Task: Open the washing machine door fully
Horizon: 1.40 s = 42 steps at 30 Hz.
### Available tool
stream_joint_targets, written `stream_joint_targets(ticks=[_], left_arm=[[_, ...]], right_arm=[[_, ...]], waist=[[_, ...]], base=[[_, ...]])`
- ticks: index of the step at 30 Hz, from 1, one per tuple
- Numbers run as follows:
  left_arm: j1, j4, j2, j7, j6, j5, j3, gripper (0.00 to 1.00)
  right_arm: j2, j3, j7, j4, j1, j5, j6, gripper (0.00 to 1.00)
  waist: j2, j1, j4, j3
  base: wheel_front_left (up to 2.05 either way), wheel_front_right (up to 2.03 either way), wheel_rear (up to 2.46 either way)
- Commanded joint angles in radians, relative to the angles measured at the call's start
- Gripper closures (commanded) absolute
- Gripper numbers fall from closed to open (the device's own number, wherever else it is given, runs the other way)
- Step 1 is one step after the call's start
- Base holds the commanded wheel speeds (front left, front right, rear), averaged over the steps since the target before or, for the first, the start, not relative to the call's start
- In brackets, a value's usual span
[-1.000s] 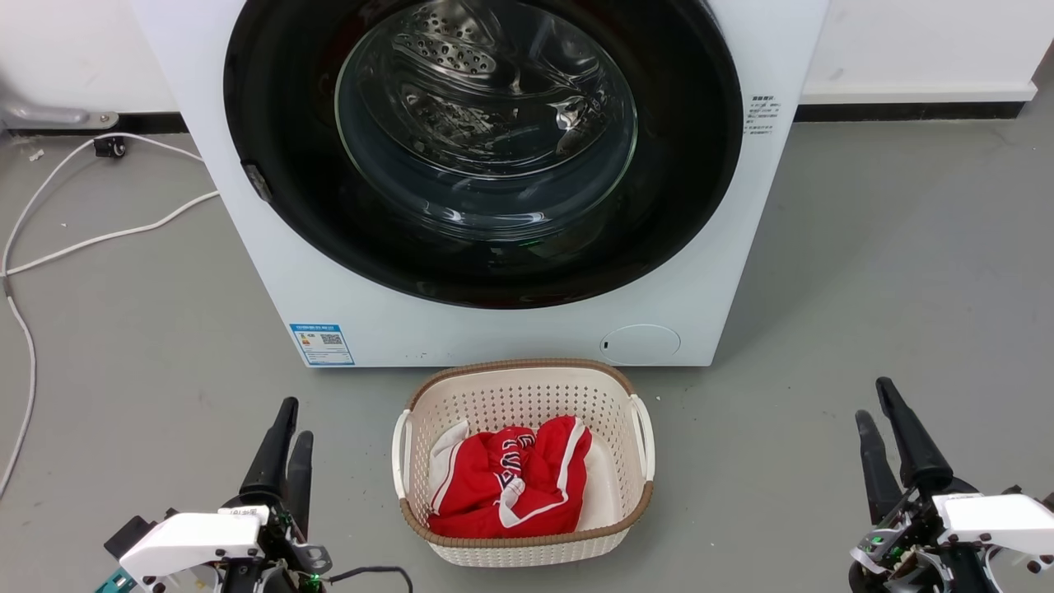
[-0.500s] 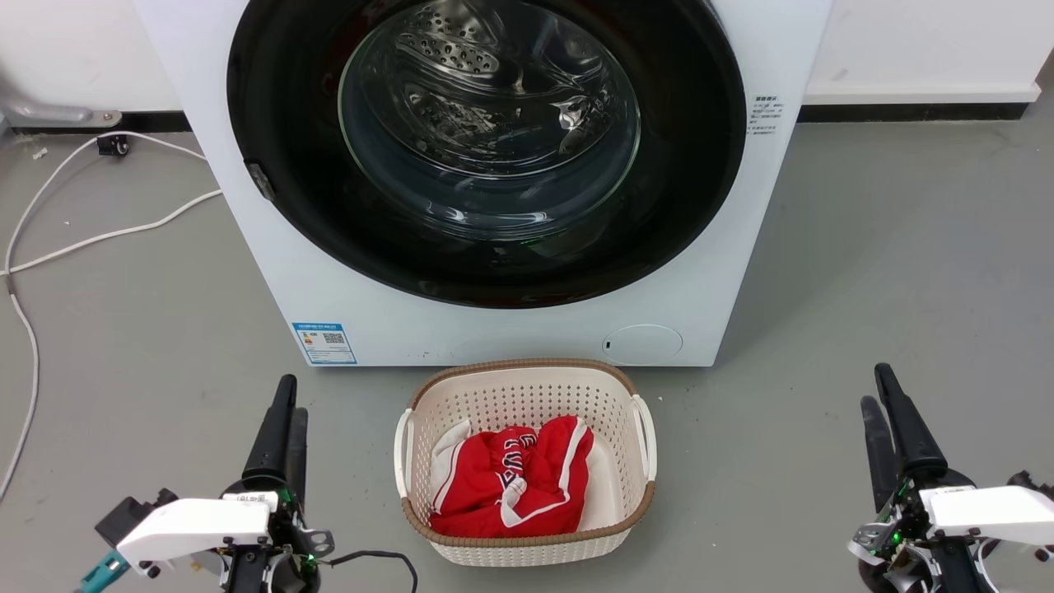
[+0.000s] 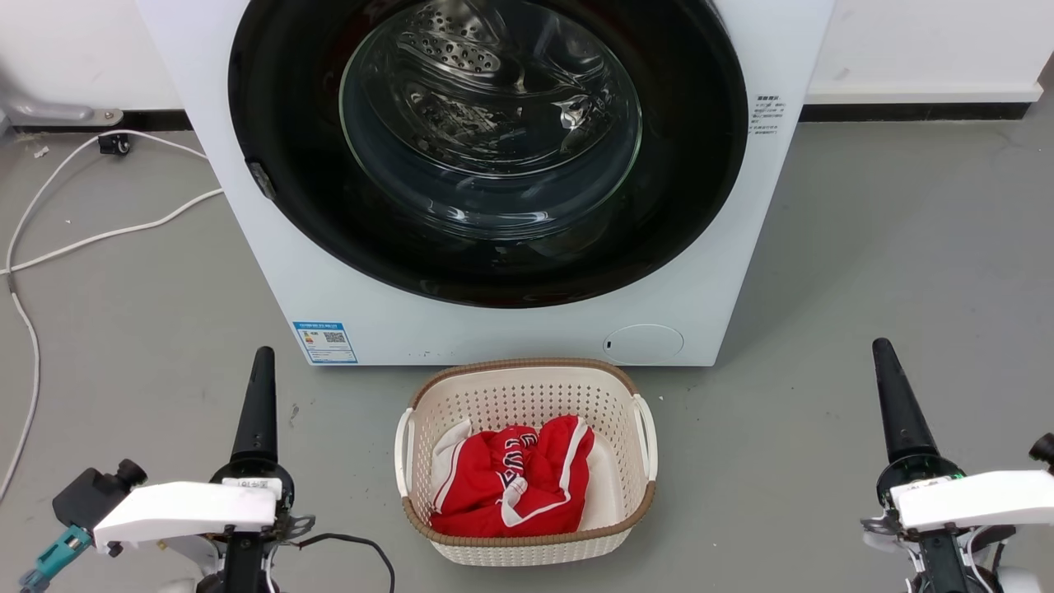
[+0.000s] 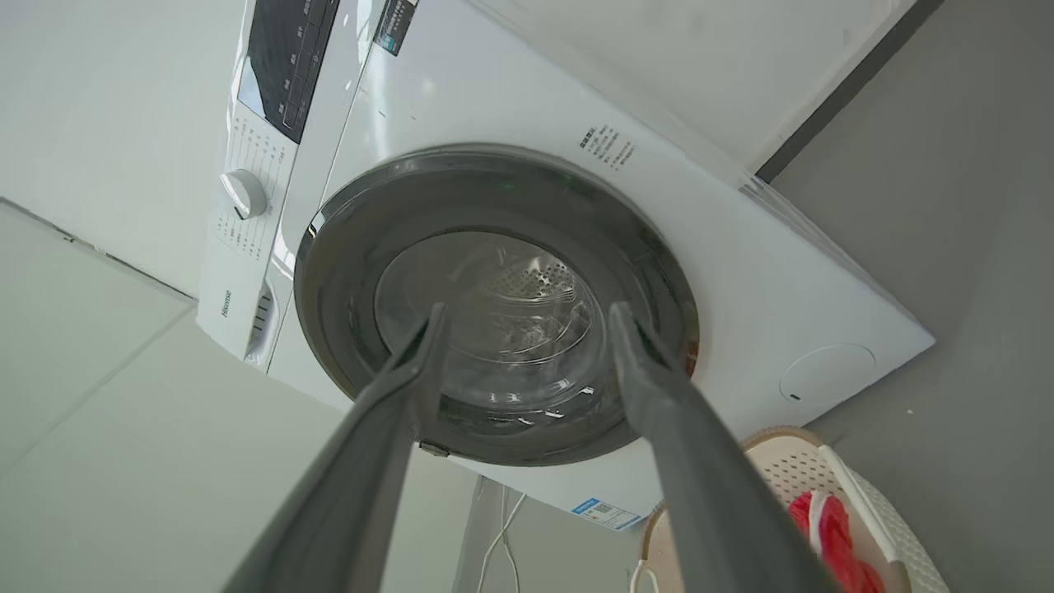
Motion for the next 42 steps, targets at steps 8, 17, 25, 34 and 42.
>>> stream_joint_targets(ticks=[8, 17, 25, 34, 42], left_arm=[[-0.011, -0.051, 0.003, -0.036, -0.002, 0.225, -0.014, 0.00], [-0.003, -0.069, 0.002, -0.065, -0.002, 0.437, -0.036, 0.00], [0.006, -0.084, 0.005, -0.089, 0.004, 0.607, -0.054, 0.00], [0.022, -0.098, 0.024, -0.114, 0.039, 0.765, -0.091, 0.00], [0.032, -0.099, 0.041, -0.134, 0.076, 0.861, -0.123, 0.00]], right_arm=[[0.000, 0.018, -0.035, -0.061, 0.017, -0.273, 0.000, 0.00], [0.002, 0.019, -0.035, -0.071, 0.035, -0.465, 0.000, 0.00], [0.004, 0.022, -0.038, -0.079, 0.043, -0.585, 0.000, 0.00], [0.005, 0.022, -0.040, -0.079, 0.040, -0.711, 0.000, 0.00], [0.007, 0.019, -0.040, -0.083, 0.043, -0.815, 0.000, 0.00]], waist=[[-0.0001, 0.0000, -0.003, -0.004], [-0.0001, 0.0000, -0.007, -0.006], [-0.0001, 0.0000, -0.011, -0.006], [-0.0001, 0.0000, -0.010, -0.005], [-0.0001, 0.0000, -0.010, -0.007]], base=[[0.00, 0.00, 0.00], [0.00, 0.00, 0.00], [0.00, 0.00, 0.00], [0.00, 0.00, 0.00], [0.00, 0.00, 0.00]])
